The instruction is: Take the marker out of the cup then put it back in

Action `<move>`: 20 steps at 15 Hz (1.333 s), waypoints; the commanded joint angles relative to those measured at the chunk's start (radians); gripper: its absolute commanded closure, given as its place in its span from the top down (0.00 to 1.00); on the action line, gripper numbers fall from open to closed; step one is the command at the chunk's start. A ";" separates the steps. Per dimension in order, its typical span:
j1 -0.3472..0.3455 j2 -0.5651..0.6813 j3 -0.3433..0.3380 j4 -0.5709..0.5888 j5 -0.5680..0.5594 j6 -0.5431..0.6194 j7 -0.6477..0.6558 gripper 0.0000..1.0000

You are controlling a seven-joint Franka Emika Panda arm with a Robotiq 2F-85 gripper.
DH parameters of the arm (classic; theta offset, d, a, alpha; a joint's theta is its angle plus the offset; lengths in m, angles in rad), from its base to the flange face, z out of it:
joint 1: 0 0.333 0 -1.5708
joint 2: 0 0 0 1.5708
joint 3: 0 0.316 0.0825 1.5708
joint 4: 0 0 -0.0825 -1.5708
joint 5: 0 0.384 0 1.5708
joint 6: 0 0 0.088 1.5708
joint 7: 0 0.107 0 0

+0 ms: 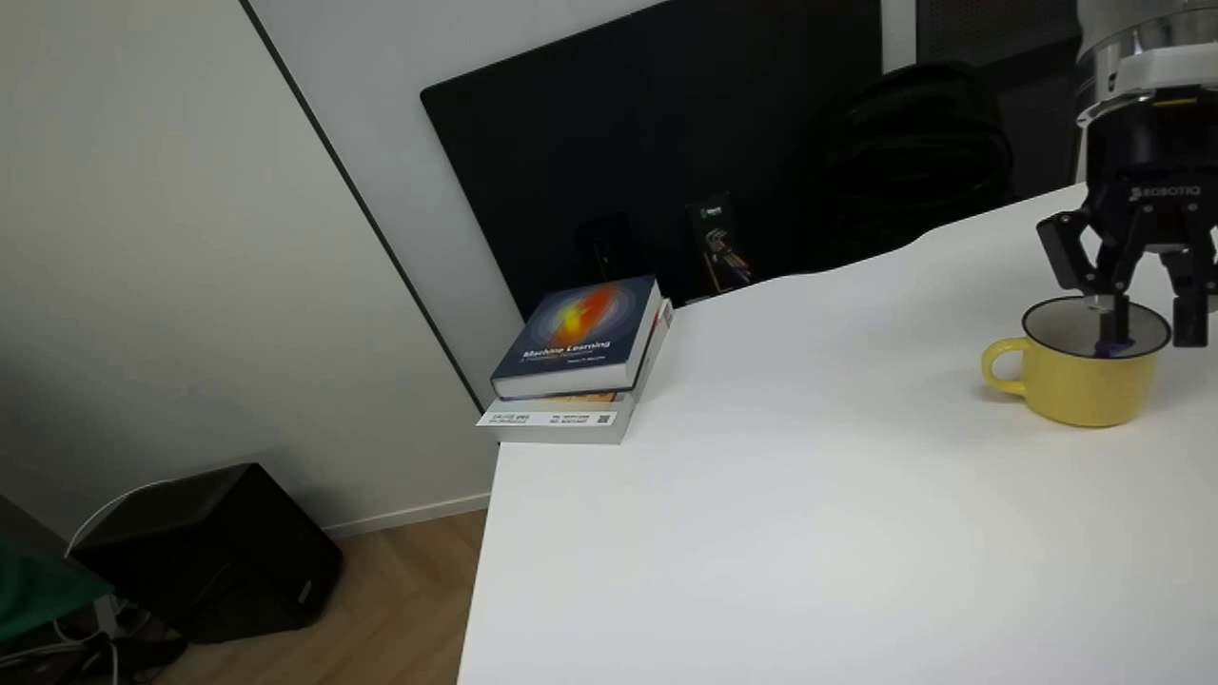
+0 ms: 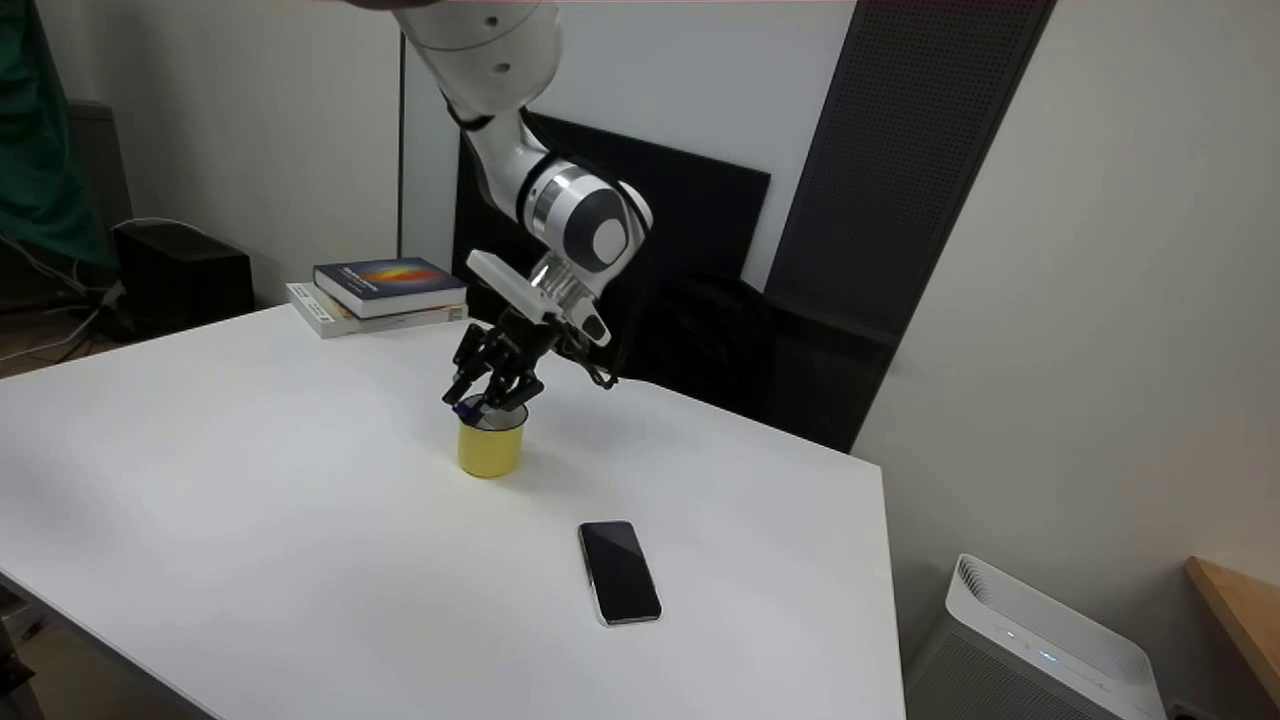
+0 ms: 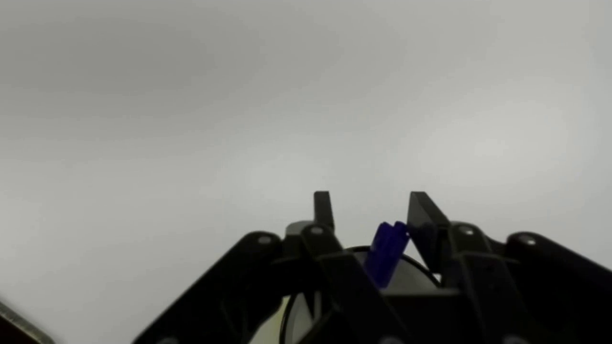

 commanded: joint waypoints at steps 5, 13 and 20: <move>0.011 0.065 0.002 0.114 -0.018 -0.044 0.015 0.99; 0.058 -0.217 -0.002 -0.182 -0.121 0.221 -0.124 1.00; 0.063 -0.320 0.010 -0.347 -0.171 0.552 -0.103 1.00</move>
